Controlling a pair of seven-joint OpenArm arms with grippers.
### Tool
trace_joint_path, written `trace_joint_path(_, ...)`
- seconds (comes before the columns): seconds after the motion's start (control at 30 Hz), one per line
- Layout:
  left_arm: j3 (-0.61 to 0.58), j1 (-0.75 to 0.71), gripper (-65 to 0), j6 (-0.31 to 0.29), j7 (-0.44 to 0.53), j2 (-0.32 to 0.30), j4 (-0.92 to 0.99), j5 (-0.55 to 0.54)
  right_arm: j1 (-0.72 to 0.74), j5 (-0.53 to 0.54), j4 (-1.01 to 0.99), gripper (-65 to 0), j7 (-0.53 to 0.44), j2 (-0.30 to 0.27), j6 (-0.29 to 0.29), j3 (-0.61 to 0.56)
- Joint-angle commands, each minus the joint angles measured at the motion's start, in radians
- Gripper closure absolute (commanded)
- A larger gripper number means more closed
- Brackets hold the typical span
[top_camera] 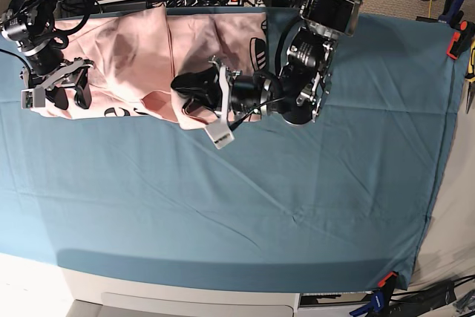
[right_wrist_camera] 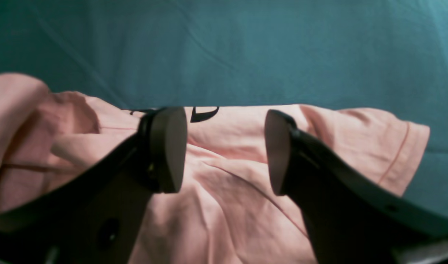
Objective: Fold the T-shirt properly
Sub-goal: 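Release the left gripper and move it over the shirt's middle, then grasp the folded shirt's end with the left gripper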
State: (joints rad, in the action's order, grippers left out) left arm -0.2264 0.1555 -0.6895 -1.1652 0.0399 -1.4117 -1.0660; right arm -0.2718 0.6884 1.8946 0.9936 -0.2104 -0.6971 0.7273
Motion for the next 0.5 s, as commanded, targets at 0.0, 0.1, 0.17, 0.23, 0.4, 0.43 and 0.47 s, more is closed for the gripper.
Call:
trace_joint_path(0.0,0.0,0.016,0.0,-0.009,0.022,0.016,-0.015,-0.034,0.006,0.021,0.016,-33.9,-0.03,-0.014,-0.001,0.006)
trace_joint_path(0.1,0.0,0.016,0.0,-0.009,0.022,0.016,-0.015,-0.034,0.006,0.021,0.016,-33.9,-0.034,-0.014,-0.001,0.006)
trace_joint_path(0.17,0.0,0.015,0.0,-0.009,0.022,0.018,-0.015,-0.037,0.006,0.021,0.016,-33.9,-0.037,-0.014,-0.001,0.006)
trace_joint_path(0.23,0.0,0.011,0.0,-0.009,0.022,0.027,-0.015,-0.037,0.006,0.021,0.016,-33.9,-0.037,-0.014,-0.001,0.006)
trace_joint_path(0.4,-0.001,0.008,0.0,-0.009,0.022,0.057,-0.015,-0.037,0.006,0.021,0.016,-33.9,-0.037,-0.014,-0.001,0.006)
trace_joint_path(0.43,-0.001,0.008,0.0,-0.009,0.022,0.06,-0.015,-0.037,0.006,0.021,0.016,-33.9,-0.037,-0.014,-0.001,0.006)
trace_joint_path(0.47,-0.001,0.008,0.0,-0.009,0.022,0.063,-0.015,-0.037,0.006,0.021,0.016,-33.9,-0.037,-0.014,-0.001,0.006)
